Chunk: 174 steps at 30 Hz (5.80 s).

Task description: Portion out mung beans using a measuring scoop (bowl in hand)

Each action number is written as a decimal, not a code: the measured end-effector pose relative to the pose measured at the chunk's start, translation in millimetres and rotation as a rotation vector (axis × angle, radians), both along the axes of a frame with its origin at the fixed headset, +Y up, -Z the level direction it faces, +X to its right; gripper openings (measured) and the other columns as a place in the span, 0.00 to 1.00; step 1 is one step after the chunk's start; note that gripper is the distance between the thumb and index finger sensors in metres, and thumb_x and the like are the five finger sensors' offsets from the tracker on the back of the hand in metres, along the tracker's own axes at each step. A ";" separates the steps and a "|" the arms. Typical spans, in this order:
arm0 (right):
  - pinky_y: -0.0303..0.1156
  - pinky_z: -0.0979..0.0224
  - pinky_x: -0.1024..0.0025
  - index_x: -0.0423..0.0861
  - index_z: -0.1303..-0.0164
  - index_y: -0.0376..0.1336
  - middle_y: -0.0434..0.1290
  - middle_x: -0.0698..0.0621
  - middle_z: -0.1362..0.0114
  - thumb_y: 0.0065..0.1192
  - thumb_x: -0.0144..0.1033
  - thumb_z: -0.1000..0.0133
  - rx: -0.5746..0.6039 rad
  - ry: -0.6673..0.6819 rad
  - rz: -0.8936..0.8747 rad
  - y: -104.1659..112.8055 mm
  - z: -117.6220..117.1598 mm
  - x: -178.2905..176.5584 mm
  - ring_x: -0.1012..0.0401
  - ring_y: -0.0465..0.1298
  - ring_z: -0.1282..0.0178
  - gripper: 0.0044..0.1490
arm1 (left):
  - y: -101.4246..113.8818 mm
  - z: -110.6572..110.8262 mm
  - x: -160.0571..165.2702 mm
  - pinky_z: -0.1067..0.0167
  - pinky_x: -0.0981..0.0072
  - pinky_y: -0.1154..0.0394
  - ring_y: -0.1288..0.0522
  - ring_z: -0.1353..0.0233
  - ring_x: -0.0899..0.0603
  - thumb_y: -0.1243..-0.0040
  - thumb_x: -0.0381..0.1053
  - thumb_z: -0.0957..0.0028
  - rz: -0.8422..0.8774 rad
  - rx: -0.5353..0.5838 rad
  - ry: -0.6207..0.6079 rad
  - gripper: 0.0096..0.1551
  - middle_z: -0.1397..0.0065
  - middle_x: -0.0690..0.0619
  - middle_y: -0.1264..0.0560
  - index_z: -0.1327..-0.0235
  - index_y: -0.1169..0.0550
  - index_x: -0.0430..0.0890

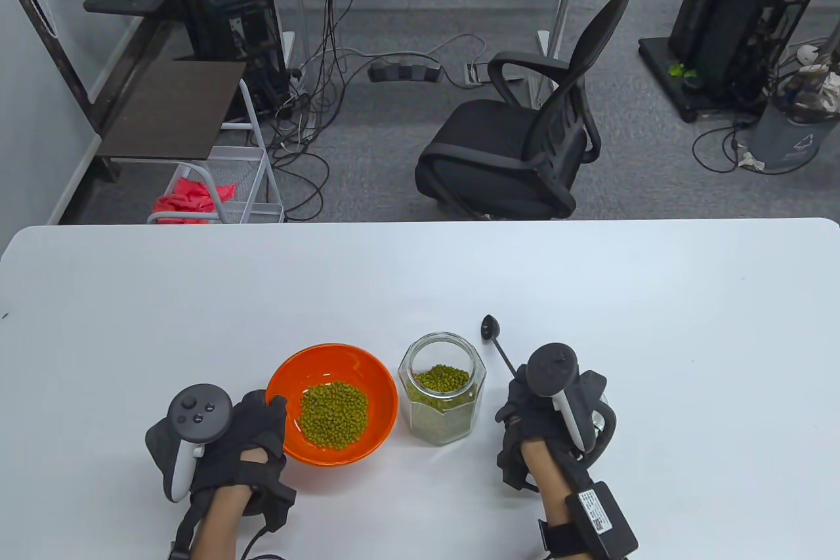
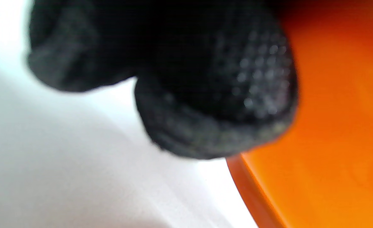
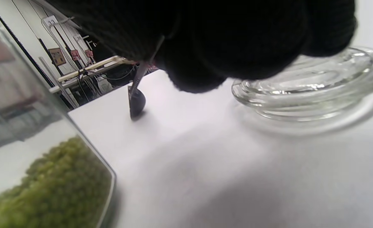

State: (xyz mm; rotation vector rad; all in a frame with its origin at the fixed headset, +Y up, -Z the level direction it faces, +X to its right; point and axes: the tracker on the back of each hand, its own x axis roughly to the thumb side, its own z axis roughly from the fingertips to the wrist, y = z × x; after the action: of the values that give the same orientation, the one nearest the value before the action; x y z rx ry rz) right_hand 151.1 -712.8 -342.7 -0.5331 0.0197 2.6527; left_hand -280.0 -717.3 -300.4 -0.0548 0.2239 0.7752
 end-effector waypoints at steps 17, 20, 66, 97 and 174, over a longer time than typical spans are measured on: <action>0.75 0.48 0.47 0.42 0.50 0.76 0.82 0.42 0.52 0.72 0.42 0.49 -0.216 0.040 0.181 -26.6 -4.2 -18.7 0.58 0.81 0.71 0.23 | -0.3 0.3 -0.1 0.82 0.76 0.13 0.11 0.82 0.60 0.44 0.61 0.44 0.005 -0.004 0.001 0.30 0.68 0.58 0.14 0.41 0.22 0.40; 0.75 0.48 0.46 0.42 0.51 0.76 0.82 0.41 0.52 0.72 0.42 0.50 -0.247 0.042 0.188 -32.8 -5.4 -17.7 0.58 0.81 0.70 0.23 | -0.2 0.2 -0.3 0.82 0.76 0.13 0.11 0.82 0.60 0.44 0.61 0.44 0.005 -0.003 0.003 0.30 0.68 0.58 0.14 0.41 0.22 0.40; 0.45 0.25 0.26 0.46 0.26 0.61 0.59 0.37 0.19 0.70 0.51 0.51 0.156 0.134 0.072 14.6 31.7 14.0 0.38 0.63 0.21 0.44 | -6.4 -1.0 -2.1 0.80 0.75 0.13 0.11 0.80 0.59 0.45 0.60 0.44 -0.023 -0.076 0.037 0.30 0.66 0.57 0.14 0.40 0.23 0.39; 0.43 0.27 0.23 0.47 0.24 0.59 0.57 0.38 0.18 0.70 0.54 0.53 0.207 0.123 0.058 -3.3 44.9 36.5 0.36 0.59 0.19 0.47 | -33.9 -7.5 -1.4 0.76 0.72 0.11 0.08 0.74 0.56 0.45 0.59 0.44 -0.190 -0.254 0.149 0.37 0.56 0.56 0.14 0.32 0.31 0.34; 0.47 0.28 0.22 0.39 0.25 0.56 0.62 0.31 0.27 0.76 0.53 0.55 0.300 0.118 0.043 49.2 30.4 28.6 0.36 0.66 0.29 0.54 | -13.6 -2.2 44.8 0.28 0.23 0.48 0.57 0.15 0.26 0.50 0.73 0.47 -0.317 0.177 -0.195 0.48 0.17 0.48 0.55 0.17 0.48 0.56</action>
State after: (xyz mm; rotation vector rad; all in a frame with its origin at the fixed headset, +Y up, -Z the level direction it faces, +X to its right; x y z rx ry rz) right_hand 179.7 -663.6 -312.3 -0.2808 -0.3522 2.6579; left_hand -235.2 -730.9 -302.7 0.0715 -0.0230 0.4670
